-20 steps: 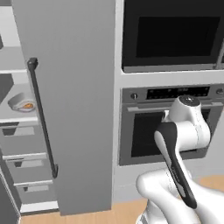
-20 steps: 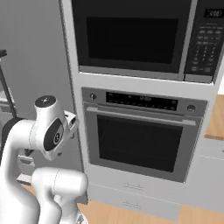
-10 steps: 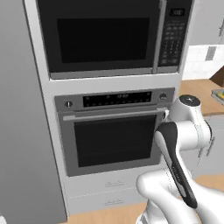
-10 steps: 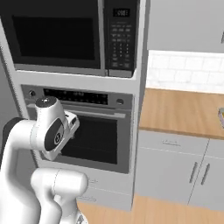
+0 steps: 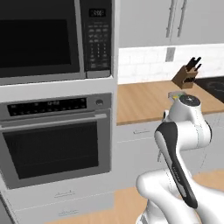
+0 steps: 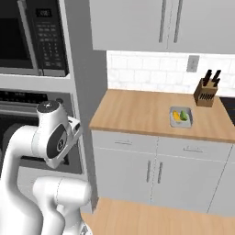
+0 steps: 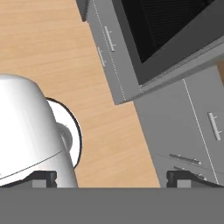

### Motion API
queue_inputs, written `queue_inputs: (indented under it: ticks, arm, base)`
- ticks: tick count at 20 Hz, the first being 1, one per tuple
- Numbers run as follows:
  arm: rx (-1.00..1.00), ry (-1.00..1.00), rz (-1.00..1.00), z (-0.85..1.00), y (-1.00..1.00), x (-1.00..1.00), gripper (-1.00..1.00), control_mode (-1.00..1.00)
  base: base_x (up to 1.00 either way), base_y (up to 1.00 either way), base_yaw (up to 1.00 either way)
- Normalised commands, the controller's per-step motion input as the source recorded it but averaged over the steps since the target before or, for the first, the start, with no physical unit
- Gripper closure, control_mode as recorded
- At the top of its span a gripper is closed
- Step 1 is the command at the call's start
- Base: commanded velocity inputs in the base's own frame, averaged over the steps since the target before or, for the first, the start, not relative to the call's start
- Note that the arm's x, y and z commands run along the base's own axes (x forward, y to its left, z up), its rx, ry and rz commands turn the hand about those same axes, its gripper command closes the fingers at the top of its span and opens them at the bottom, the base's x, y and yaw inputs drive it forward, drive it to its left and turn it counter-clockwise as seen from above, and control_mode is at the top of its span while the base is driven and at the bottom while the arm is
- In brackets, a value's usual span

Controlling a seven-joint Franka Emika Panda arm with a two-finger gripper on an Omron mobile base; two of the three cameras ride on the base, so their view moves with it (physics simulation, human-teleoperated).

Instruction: Take the meat container that has the chicken drumstick and place it on the second highest rack of the freezer. Then take the vegetable container that has the lemon wedge and corn and place it on the highest rack of the freezer.

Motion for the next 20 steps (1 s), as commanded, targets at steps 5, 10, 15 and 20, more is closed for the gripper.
queue_inputs:
  ticks: [5, 10, 15, 20]
  arm:
    - [0.00, 0.00, 0.00, 0.00, 0.00, 0.00, -1.00, 1.00]
    - [0.00, 0.00, 0.00, 0.00, 0.00, 0.00, -1.00, 1.00]
    - [0.00, 0.00, 0.00, 0.00, 0.00, 0.00, -1.00, 1.00]
    - [0.00, 0.00, 0.00, 0.00, 0.00, 0.00, -1.00, 1.00]
  base:
    - [0.38, -1.00, -0.13]
    - [0.59, -0.76, -0.01]
    - [0.57, -0.21, 0.00]
    - [0.54, 0.24, 0.08]
